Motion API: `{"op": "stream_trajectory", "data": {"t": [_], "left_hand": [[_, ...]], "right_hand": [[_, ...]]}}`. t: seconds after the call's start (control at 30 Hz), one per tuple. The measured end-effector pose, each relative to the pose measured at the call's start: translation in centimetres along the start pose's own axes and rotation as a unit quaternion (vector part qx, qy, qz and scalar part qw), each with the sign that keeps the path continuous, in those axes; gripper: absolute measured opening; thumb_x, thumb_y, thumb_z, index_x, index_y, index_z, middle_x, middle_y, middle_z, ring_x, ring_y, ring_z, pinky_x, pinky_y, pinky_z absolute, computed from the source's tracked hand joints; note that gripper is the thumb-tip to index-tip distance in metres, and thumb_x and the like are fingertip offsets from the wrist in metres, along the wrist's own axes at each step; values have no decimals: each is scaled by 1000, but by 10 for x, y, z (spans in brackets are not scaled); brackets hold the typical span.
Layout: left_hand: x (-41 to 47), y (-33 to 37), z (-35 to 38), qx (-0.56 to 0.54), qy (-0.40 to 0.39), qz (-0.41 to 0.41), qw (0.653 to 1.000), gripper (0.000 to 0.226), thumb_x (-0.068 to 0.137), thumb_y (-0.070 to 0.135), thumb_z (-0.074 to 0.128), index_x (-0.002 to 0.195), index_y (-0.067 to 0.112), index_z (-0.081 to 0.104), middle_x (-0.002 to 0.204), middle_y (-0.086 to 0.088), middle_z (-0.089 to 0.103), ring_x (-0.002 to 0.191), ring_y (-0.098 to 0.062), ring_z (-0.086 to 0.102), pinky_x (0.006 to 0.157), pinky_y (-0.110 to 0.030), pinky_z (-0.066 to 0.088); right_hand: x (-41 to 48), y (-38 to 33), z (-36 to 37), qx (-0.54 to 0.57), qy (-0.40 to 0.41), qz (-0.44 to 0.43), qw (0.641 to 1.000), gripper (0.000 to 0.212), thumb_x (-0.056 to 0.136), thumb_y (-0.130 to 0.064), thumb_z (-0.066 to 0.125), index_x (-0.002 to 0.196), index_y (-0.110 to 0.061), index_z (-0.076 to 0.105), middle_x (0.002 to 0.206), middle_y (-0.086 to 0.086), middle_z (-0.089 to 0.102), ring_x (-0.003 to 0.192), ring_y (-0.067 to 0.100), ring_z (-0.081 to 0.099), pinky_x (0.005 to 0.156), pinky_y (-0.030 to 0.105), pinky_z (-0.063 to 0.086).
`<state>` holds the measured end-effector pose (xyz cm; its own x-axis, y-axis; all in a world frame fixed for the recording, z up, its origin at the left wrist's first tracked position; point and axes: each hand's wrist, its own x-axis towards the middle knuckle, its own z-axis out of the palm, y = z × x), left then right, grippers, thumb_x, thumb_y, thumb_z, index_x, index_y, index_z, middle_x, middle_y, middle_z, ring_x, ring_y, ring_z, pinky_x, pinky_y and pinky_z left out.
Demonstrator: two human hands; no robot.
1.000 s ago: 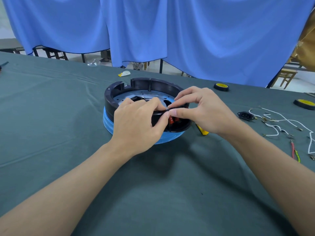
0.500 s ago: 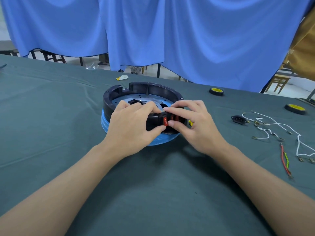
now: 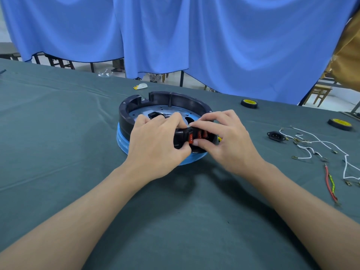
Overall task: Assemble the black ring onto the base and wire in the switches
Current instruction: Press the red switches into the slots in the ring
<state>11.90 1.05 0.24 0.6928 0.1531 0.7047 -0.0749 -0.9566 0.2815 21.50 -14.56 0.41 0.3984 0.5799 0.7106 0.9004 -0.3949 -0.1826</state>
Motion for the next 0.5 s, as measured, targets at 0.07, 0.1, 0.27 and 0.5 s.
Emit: {"op": "stream_trajectory", "data": {"t": [0.07,0.1,0.27,0.5], "left_hand": [[-1,-1,-1,3,-1,9,1000,27,76,44,57,92,22,61,80,8,68,75,-20,59,80,-34,31],[-1,-1,-1,3,1,13,1000,27,77,43,57,92,22,62,79,8,68,75,-20,59,80,-34,31],[-1,0,-2,-32,24,-18,999,30,86,48,51,88,23,67,73,6,67,71,-18,58,81,-31,31],[1,3,-1,-29,32,-18,999,24,86,42,54,83,22,67,67,8,65,65,-19,57,76,-32,30]], "right_hand": [[1,-1,-2,13,-12,8,1000,32,80,-34,70,111,-29,71,108,-10,63,100,20,47,80,41,49],[2,-2,-3,27,-18,17,999,30,82,-37,67,111,-31,71,108,-12,63,101,18,47,82,40,48],[6,-6,-5,56,-10,46,997,17,89,-36,64,102,-35,74,101,-17,62,98,15,45,85,34,45],[10,-11,-4,104,-28,130,986,12,85,-42,65,93,-47,72,100,-23,61,104,11,44,90,38,43]]}}
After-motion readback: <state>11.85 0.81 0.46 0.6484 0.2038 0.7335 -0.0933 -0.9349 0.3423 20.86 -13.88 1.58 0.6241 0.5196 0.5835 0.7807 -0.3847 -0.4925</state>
